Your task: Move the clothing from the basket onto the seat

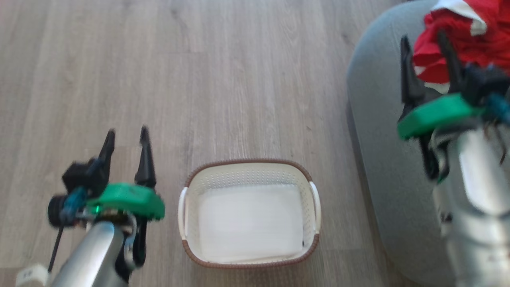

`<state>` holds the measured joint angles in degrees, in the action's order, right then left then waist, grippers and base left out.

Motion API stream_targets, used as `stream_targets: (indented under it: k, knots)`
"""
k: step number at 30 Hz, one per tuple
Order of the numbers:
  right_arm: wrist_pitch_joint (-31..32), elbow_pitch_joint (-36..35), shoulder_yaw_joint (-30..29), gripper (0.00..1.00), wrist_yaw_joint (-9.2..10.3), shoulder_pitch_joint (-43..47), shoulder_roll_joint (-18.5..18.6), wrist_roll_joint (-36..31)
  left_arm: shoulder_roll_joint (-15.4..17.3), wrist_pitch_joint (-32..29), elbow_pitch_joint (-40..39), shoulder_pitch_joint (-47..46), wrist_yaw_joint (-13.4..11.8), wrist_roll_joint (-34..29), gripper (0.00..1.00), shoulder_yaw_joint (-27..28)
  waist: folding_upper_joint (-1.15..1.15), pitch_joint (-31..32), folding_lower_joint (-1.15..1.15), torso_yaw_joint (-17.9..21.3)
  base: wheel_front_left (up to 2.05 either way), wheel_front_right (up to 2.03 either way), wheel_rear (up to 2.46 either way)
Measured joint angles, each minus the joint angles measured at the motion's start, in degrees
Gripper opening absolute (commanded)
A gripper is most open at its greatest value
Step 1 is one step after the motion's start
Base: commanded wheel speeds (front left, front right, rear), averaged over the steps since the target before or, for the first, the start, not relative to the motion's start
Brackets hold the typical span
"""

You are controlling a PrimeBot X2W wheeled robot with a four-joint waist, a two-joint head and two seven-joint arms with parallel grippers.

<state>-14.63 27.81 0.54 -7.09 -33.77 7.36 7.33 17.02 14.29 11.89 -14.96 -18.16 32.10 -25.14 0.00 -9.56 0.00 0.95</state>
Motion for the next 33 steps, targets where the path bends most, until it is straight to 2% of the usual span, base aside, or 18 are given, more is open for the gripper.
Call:
stream_targets:
  k: [4,11,15,19,25,33]
  knots:
    - [0.0,-5.1,-1.7,1.0,0.0,7.4,-2.3,-2.2,-0.1,0.0,-1.5,5.3,0.5,-0.8,1.0,2.5,0.0,1.7,0.0,-1.5,0.0,0.0,0.0]
    - [0.0,-11.1,-3.0,1.0,0.0,17.7,-3.9,-4.4,-0.8,0.0,-4.2,11.5,1.2,-2.8,1.0,6.0,0.0,4.6,0.0,-3.4,0.0,0.0,0.0]
    - [0.0,-14.0,-4.0,1.0,0.0,22.9,-3.9,-2.0,-1.2,0.0,-5.0,15.2,1.6,-3.8,1.0,7.4,0.0,6.6,0.0,-4.0,0.0,0.0,0.0]
    - [0.0,-15.7,-1.9,1.0,0.0,27.4,-4.0,0.2,-1.4,0.0,-5.9,19.3,2.1,-4.6,1.0,8.8,0.0,8.2,0.0,-3.9,0.0,0.0,0.0]
    - [0.0,-16.7,0.5,1.0,0.0,31.0,-4.3,0.9,-2.2,0.0,-6.1,22.1,2.7,-5.4,1.0,10.0,0.0,9.7,0.0,-3.0,0.0,0.0,0.0]
    - [0.0,-17.4,0.5,1.0,0.0,32.1,-4.3,0.9,-2.9,0.0,-6.1,22.6,3.9,-6.8,1.0,11.4,0.0,10.4,0.0,-2.5,0.0,0.0,0.0]
